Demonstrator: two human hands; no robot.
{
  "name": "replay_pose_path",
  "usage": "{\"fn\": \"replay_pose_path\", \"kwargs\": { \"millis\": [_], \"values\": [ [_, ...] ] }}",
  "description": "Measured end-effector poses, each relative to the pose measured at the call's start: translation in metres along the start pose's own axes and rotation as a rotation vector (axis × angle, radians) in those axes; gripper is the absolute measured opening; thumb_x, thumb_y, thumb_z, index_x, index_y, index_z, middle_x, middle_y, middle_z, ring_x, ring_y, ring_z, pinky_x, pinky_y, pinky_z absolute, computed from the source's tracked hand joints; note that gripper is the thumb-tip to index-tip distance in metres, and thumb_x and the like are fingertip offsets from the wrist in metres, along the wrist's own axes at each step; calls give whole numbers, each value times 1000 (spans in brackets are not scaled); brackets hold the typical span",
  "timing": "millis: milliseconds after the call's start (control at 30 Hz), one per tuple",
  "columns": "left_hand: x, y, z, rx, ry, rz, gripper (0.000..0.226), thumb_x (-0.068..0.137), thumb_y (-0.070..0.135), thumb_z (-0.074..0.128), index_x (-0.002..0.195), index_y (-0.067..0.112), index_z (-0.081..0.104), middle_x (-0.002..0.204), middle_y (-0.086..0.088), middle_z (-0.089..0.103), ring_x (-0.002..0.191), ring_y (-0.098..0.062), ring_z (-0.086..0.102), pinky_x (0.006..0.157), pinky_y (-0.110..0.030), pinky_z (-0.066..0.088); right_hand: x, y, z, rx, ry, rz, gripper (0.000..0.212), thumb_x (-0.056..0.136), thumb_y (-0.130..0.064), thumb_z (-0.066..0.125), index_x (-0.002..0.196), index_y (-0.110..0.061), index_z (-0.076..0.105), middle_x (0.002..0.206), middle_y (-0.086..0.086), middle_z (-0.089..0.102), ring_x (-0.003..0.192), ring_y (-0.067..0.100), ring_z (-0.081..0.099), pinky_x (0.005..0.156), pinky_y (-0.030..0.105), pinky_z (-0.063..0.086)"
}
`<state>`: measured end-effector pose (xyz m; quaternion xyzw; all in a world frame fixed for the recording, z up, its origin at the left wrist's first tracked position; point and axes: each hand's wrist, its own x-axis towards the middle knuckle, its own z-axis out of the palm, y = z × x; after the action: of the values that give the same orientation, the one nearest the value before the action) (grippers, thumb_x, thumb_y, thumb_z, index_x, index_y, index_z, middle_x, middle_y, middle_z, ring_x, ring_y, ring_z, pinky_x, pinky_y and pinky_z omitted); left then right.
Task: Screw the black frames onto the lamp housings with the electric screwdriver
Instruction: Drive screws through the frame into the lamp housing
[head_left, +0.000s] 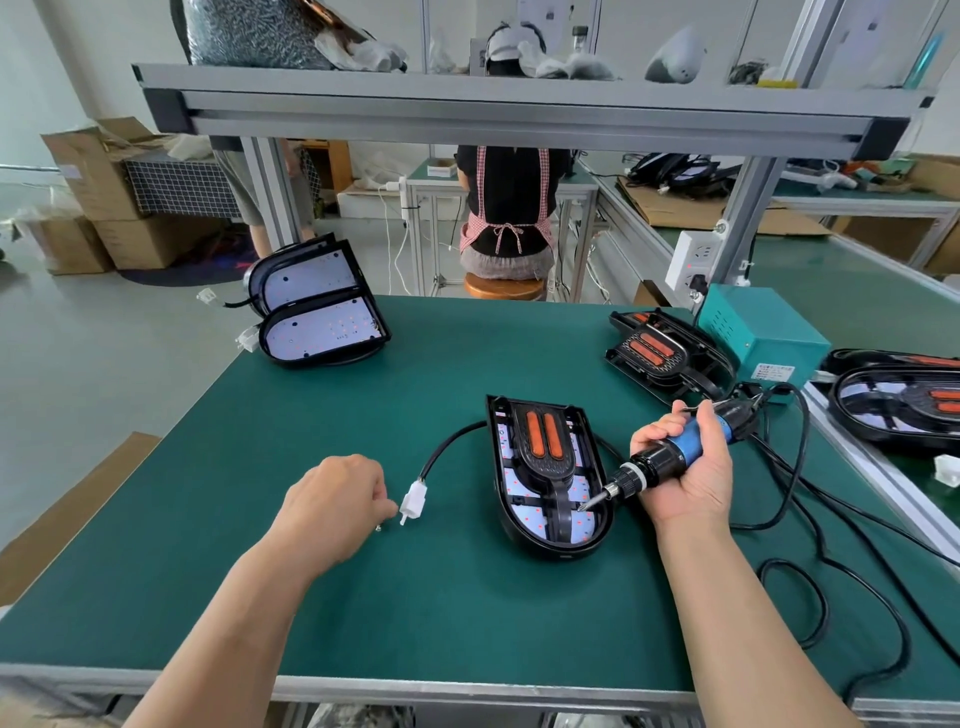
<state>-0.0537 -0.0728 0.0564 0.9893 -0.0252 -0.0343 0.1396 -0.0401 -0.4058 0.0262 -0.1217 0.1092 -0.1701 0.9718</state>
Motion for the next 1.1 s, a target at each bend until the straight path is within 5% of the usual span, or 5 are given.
{"fn": "replay_pose_path", "kwargs": {
  "millis": [167, 367, 600, 833, 1100],
  "values": [
    [-3, 21, -11, -505, 189, 8, 15, 90, 11, 63, 74, 12, 62, 59, -3, 69, 51, -12, 67, 50, -25, 52, 1, 0, 0, 25, 2, 8, 18, 97, -29, 63, 94, -12, 56, 69, -7, 50, 56, 3, 51, 57, 16, 46],
    [-15, 91, 3, -1021, -21, 91, 14, 82, -8, 70, 76, 5, 69, 61, -9, 70, 57, -18, 71, 56, -23, 56, 3, -4, -1, 86, 19, 14, 20, 95, -31, 64, 94, -12, 57, 69, -6, 49, 59, 4, 48, 60, 16, 45],
    [-22, 137, 21, -1024, -53, 138, 19, 82, -4, 65, 77, 13, 70, 65, -4, 72, 60, -19, 72, 64, -31, 60, 4, -10, 0, 222, 55, 16, 25, 95, -33, 66, 92, -10, 57, 68, -6, 50, 60, 5, 48, 64, 15, 44],
    [-29, 160, 31, -1057, -18, 118, 22, 85, -2, 66, 77, 18, 69, 66, -3, 72, 59, -10, 70, 58, -16, 52, 4, -11, 3, 258, 58, 24, 26, 95, -34, 66, 92, -10, 56, 68, -5, 50, 54, 7, 51, 54, 18, 48],
    [-29, 160, 38, -1054, 8, 109, 20, 86, -2, 66, 77, 17, 69, 65, -1, 72, 62, -12, 72, 60, -16, 52, 6, -12, 3, 247, 66, 16, 25, 95, -34, 66, 92, -11, 55, 69, -5, 50, 55, 8, 50, 54, 19, 48]
  ]
}}
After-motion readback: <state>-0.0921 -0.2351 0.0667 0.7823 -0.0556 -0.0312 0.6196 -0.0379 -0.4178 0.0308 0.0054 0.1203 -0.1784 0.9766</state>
